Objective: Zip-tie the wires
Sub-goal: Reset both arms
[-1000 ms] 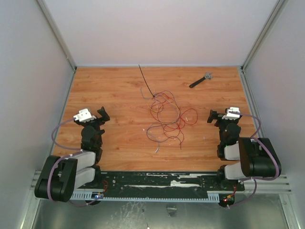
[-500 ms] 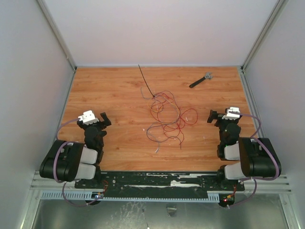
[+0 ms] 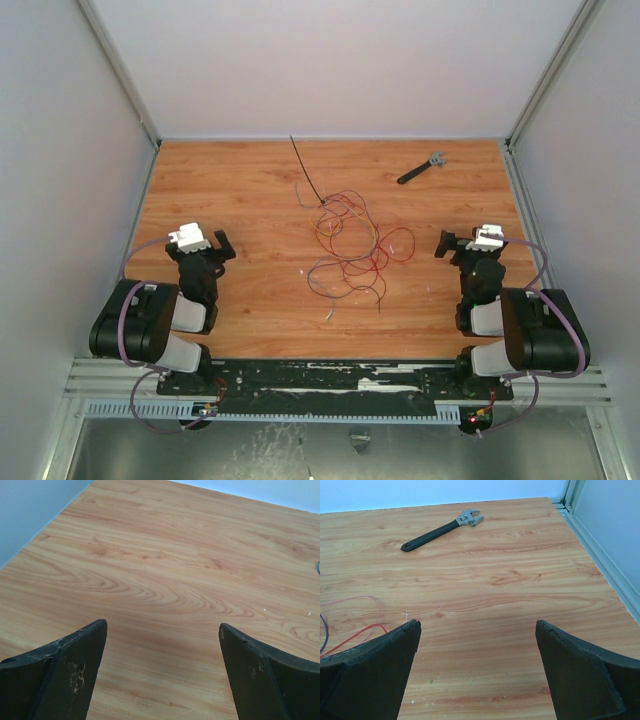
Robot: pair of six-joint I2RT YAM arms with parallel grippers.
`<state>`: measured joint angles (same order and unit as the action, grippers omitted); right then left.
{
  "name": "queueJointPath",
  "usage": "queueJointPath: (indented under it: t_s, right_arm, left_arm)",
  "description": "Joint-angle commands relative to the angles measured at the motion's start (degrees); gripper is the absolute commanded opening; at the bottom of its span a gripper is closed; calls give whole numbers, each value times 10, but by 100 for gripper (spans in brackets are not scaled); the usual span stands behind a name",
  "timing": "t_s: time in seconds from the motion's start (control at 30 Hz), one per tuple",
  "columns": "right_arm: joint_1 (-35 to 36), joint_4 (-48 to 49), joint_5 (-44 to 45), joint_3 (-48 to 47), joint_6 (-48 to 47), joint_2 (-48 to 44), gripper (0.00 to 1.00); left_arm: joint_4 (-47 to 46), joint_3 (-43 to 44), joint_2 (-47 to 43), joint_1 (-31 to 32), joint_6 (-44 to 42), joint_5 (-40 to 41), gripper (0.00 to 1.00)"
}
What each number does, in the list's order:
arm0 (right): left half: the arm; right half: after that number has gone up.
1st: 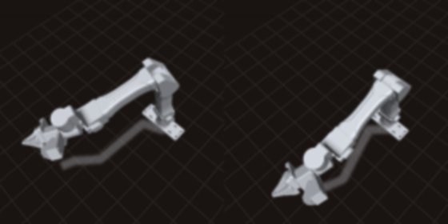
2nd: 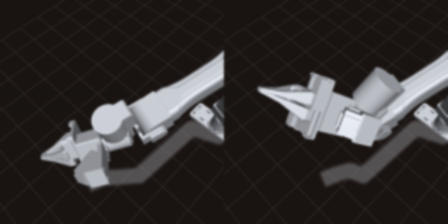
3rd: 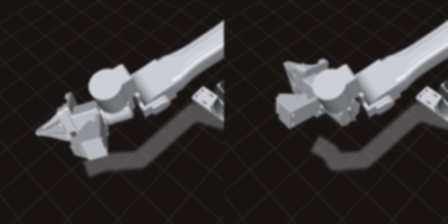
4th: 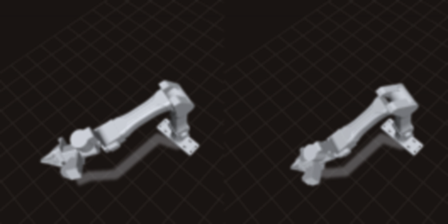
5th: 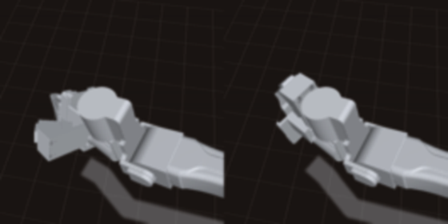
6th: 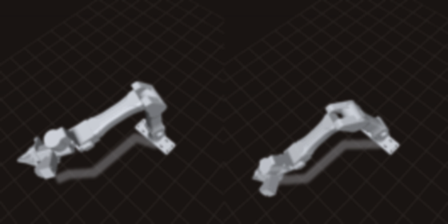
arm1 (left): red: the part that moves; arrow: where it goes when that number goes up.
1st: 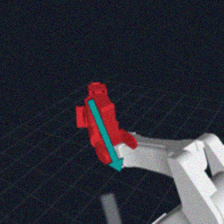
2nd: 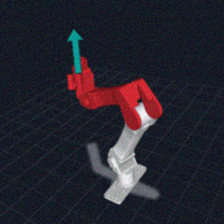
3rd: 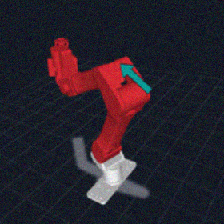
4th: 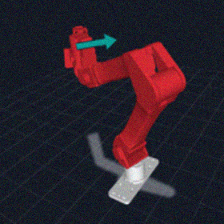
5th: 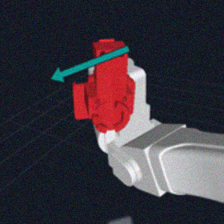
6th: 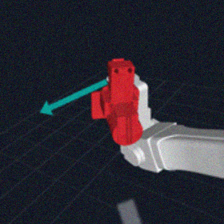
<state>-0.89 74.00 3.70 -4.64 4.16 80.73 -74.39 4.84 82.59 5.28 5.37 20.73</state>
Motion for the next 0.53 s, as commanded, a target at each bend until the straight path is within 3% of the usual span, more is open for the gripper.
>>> queueJointPath:
  t_s: [0.0, 0.5]
  right_arm:
    - [4, 17, 10, -8, -11, 1, 99]
    - [5, 18, 10, -8, -11, 1, 99]
  left_arm:
    - [-11, 4, -3, -4, -3, -4, 98]
    - [-12, 5, -1, -4, -3, -3, 98]
